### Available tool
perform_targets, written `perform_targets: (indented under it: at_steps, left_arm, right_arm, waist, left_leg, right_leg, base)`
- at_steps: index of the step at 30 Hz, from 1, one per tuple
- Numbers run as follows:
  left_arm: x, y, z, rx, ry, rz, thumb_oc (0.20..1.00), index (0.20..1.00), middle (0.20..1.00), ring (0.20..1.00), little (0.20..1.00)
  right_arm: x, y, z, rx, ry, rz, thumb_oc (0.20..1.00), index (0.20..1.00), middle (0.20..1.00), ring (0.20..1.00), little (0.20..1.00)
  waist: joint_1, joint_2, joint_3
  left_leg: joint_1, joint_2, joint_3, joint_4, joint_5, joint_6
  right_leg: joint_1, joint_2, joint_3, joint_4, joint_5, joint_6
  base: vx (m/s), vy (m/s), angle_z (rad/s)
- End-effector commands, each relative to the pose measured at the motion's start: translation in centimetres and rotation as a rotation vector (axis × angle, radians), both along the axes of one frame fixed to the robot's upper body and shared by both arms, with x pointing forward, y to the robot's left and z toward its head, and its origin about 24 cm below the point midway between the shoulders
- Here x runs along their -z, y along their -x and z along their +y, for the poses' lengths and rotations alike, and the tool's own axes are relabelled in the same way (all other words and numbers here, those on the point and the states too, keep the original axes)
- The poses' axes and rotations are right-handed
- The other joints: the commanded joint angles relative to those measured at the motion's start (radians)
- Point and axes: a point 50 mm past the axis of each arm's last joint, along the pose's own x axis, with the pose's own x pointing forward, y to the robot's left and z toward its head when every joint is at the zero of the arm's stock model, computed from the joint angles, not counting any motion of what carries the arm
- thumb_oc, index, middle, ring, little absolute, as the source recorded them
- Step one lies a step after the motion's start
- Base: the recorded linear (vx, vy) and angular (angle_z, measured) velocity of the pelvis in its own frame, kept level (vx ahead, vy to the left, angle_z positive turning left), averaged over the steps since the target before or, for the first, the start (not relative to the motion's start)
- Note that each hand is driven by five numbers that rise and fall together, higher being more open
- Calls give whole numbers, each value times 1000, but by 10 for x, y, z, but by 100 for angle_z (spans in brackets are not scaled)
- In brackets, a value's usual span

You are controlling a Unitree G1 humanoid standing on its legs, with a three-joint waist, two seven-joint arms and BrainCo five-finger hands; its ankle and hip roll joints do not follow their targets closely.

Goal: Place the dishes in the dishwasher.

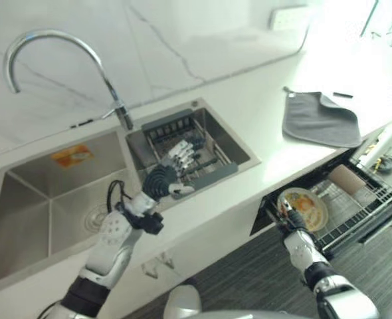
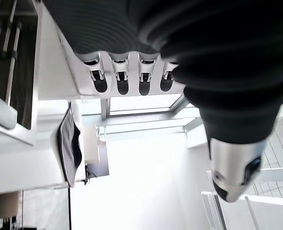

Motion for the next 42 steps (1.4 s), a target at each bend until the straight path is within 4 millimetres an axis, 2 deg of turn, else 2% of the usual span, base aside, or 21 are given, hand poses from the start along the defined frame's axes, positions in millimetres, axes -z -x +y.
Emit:
perform_targets:
  at_steps: [1, 3, 5, 7, 9, 10, 14, 16, 17, 18, 20, 21, 23, 25, 28, 31, 35, 37, 38, 41, 42]
  left_arm:
    - [-15, -9, -27, 162, 19, -47, 1000, 1000, 1000, 1000, 1000]
    - [-12, -9, -35, 190, 14, -32, 1000, 1000, 1000, 1000, 1000]
    - [-3, -11, -49, 250, 9, 29, 1000, 1000, 1000, 1000, 1000]
    - [8, -11, -56, 284, 8, 110, 1000, 1000, 1000, 1000, 1000]
    - [33, -7, -66, 324, -43, 231, 1000, 1000, 1000, 1000, 1000]
    - [35, -7, -67, 326, -47, 241, 1000, 1000, 1000, 1000, 1000]
    - [103, 14, -73, 304, -207, 518, 1000, 1000, 1000, 1000, 1000]
    - [121, 19, -69, 267, -244, 590, 1000, 1000, 1000, 1000, 1000]
    - [134, 24, -65, 239, -268, 643, 1000, 1000, 1000, 1000, 1000]
    - [164, 34, -52, 139, -340, 753, 1000, 1000, 1000, 1000, 1000]
    - [176, 39, -49, 107, -368, 799, 1000, 1000, 1000, 1000, 1000]
    - [194, 51, -42, 60, -400, 877, 1000, 1000, 1000, 1000, 1000]
    - [206, 60, -35, 8, -438, 920, 1000, 1000, 1000, 1000, 1000]
    - [235, 87, -11, -116, -537, 1036, 1000, 1000, 1000, 1000, 1000]
    - [254, 111, 14, -226, -654, 1137, 1000, 1000, 1000, 1000, 1000]
    - [268, 139, 36, -337, -733, 1279, 1000, 1000, 1000, 1000, 1000]
    - [279, 176, 52, -448, -802, 1439, 1000, 1000, 1000, 1000, 1000]
    - [281, 189, 60, -530, -790, 1506, 1000, 1000, 1000, 1000, 1000]
    - [281, 201, 69, -639, -745, 1578, 1000, 1000, 1000, 1000, 1000]
    - [281, 208, 76, -717, -705, 1624, 1000, 1000, 1000, 1000, 1000]
    - [280, 216, 84, -785, -659, 1681, 1000, 1000, 1000, 1000, 1000]
  right_arm:
    - [-47, -33, -1, 51, -24, -277, 1000, 1000, 1000, 1000, 1000]
    - [-47, -31, -1, 51, -12, -284, 1000, 1000, 1000, 1000, 1000]
    - [-49, -28, -3, 37, 2, -305, 1000, 1000, 1000, 1000, 1000]
    - [-50, -25, -7, 47, 2, -325, 1000, 1000, 1000, 1000, 1000]
    - [-51, -18, -17, 56, 0, -355, 1000, 1000, 1000, 1000, 1000]
    - [-51, -17, -18, 58, 2, -356, 1000, 1000, 1000, 1000, 1000]
    - [-56, -9, -36, 58, 35, -393, 1000, 1000, 1000, 1000, 1000]
    - [-57, -7, -39, 56, 41, -402, 1000, 1000, 1000, 1000, 1000]
    - [-59, -5, -42, 54, 45, -409, 1000, 1000, 1000, 1000, 1000]
    - [-64, -4, -46, 54, 48, -433, 1000, 1000, 1000, 1000, 1000]
    - [-67, -4, -47, 57, 40, -448, 1000, 1000, 1000, 1000, 1000]
    - [-72, -4, -47, 59, 26, -488, 1000, 1000, 1000, 1000, 1000]
    - [-78, -5, -45, 41, 30, -538, 1000, 1000, 1000, 1000, 1000]
    - [-99, -7, -42, -39, 95, -650, 1000, 1000, 1000, 1000, 1000]
    - [-113, -6, -52, -42, 183, -690, 1000, 1000, 1000, 1000, 1000]
    - [-122, -3, -71, 49, 243, -680, 1000, 1000, 1000, 1000, 1000]
    - [-122, 4, -101, 189, 263, -635, 1000, 1000, 1000, 1000, 1000]
    - [-117, 10, -114, 271, 272, -601, 1000, 1000, 1000, 1000, 1000]
    - [-112, 19, -130, 372, 306, -554, 1000, 1000, 1000, 1000, 1000]
    - [-111, 25, -142, 449, 333, -544, 1000, 1000, 1000, 1000, 1000]
    - [-115, 37, -162, 572, 375, -545, 1000, 1000, 1000, 1000, 1000]
  waist:
    - [-8, 15, 40]
    - [-25, 14, 32]
    - [-63, 11, 15]
    - [-88, 9, 9]
    - [-129, 4, 1]
    - [-131, 5, 1]
    - [-193, -9, -1]
    - [-204, -14, -1]
    - [-209, -17, -1]
    - [-217, -26, -2]
    - [-219, -29, -3]
    - [-219, -35, -3]
    - [-217, -38, -2]
    - [-210, -46, -2]
    - [-203, -52, -4]
    - [-192, -60, -10]
    - [-175, -72, -14]
    - [-165, -74, -13]
    - [-151, -76, -14]
    - [-141, -76, -14]
    - [-132, -76, -12]
  left_leg:
    - [98, 38, 32, 18, -64, -10]
    - [109, 40, 43, 9, -60, -13]
    - [126, 47, 72, 1, -58, -17]
    - [134, 50, 91, 4, -62, -18]
    - [152, 53, 106, 13, -87, -26]
    - [153, 53, 107, 14, -89, -26]
    - [169, 54, 152, 8, -93, -26]
    - [172, 51, 158, -1, -92, -24]
    - [174, 49, 161, -7, -91, -23]
    - [177, 47, 170, -16, -90, -22]
    - [178, 47, 173, -19, -90, -22]
    - [176, 48, 176, -20, -89, -22]
    - [174, 48, 176, -24, -87, -21]
    - [168, 51, 174, -39, -76, -23]
    - [166, 54, 167, -61, -63, -29]
    - [164, 54, 151, -85, -53, -37]
    - [163, 61, 139, -92, -48, -49]
    - [162, 66, 136, -91, -47, -53]
    - [157, 72, 130, -86, -45, -59]
    - [153, 77, 127, -81, -45, -63]
    - [143, 85, 120, -72, -43, -69]
  right_leg:
    - [-19, 20, -6, -1, 72, -29]
    - [-15, 28, 8, -13, 77, -30]
    - [-5, 43, 35, -34, 80, -36]
    - [-4, 51, 57, -43, 82, -39]
    - [2, 60, 93, -50, 70, -33]
    - [3, 60, 94, -50, 70, -32]
    - [-5, 68, 132, -64, 77, -31]
    - [-7, 69, 137, -71, 80, -28]
    - [-8, 69, 139, -75, 83, -26]
    - [-14, 68, 140, -81, 88, -22]
    - [-16, 67, 138, -83, 89, -21]
    - [-16, 67, 134, -88, 89, -20]
    - [-16, 67, 130, -92, 90, -19]
    - [-10, 71, 115, -101, 84, -21]
    - [-2, 76, 104, -109, 76, -20]
    - [4, 81, 92, -118, 70, -17]
    - [10, 89, 78, -119, 60, -21]
    - [14, 92, 71, -120, 55, -26]
    - [19, 97, 62, -120, 49, -33]
    - [21, 100, 57, -119, 44, -37]
    - [20, 104, 49, -117, 39, -41]
  base:
    - [-16, 35, -27]
    - [3, 33, -26]
    - [18, 31, -46]
    - [11, 14, -38]
    - [73, 30, -49]
    - [70, 32, -36]
    - [6, 14, -43]
    - [-4, 5, -23]
    - [-8, 2, -29]
    - [-7, 2, -23]
    - [-2, 0, -9]
    - [0, 0, 0]
    - [0, 0, 0]
    - [37, 30, 6]
    - [47, 22, 9]
    - [73, 14, 18]
    - [85, 1, 11]
    - [97, -2, 6]
    - [99, -12, 2]
    - [75, -23, 10]
    - [54, -24, 17]
